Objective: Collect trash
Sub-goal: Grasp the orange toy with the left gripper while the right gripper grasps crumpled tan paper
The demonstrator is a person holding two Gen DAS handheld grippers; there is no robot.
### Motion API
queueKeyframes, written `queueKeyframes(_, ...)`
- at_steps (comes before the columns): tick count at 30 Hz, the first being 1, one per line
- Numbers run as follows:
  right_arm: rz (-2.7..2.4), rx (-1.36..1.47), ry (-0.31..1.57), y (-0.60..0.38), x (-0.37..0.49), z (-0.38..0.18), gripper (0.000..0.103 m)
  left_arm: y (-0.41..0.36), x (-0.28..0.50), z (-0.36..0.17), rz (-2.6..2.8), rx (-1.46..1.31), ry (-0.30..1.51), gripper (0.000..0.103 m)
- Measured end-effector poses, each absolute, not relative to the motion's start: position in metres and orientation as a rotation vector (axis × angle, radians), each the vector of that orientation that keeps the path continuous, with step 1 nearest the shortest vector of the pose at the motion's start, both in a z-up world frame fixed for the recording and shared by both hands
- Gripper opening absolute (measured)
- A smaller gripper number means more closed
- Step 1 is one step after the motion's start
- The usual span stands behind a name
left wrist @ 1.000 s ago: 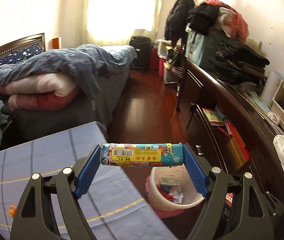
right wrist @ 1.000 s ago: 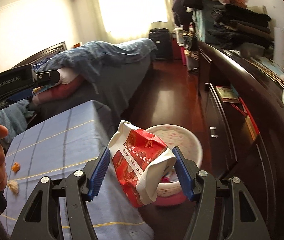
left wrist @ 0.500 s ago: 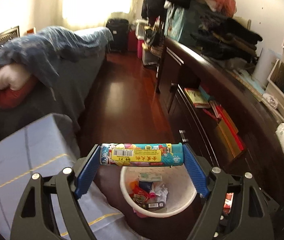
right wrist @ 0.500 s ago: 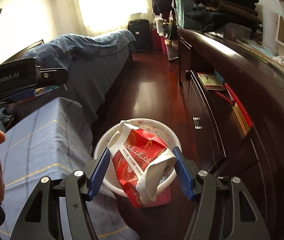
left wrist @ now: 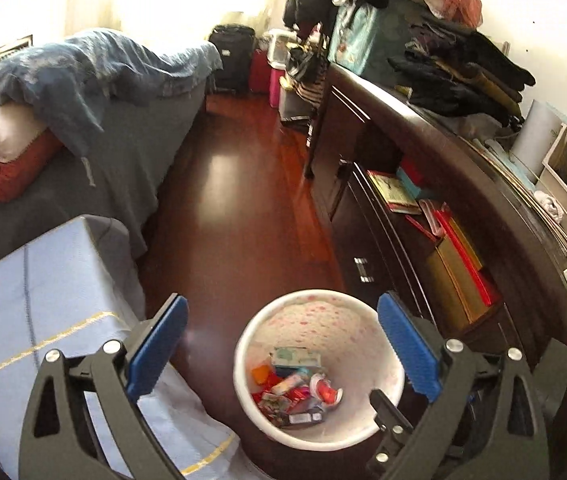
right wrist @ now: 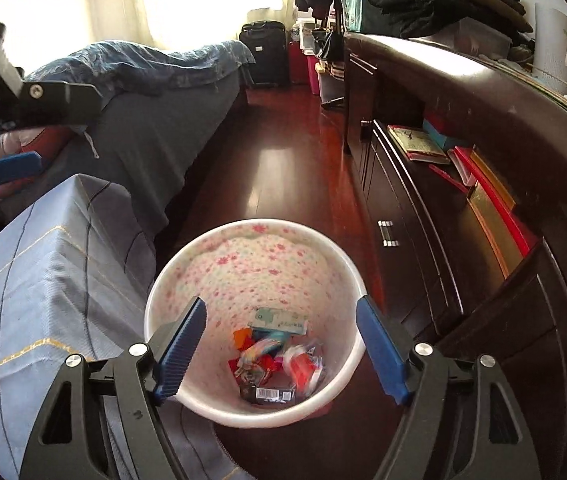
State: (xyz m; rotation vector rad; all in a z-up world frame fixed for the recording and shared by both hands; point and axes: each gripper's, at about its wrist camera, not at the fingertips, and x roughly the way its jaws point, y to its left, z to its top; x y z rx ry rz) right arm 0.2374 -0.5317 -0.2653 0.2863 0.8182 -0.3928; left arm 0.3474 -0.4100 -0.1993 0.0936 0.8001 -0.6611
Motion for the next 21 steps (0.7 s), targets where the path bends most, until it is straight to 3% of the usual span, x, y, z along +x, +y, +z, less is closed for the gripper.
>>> queueKeyframes(11,-0.291,0.291,0.808,-0.477,0.217,-0.231,0.082,-0.327,0.326,-0.172,-0.484,0.091,0.730,0.098)
queueKeyframes(21,-0.059,0.213,0.791,-0.384,0.216,-0.207,0.086,-0.187,0.317,-0.174,-0.170,0.027,0.756,0.099)
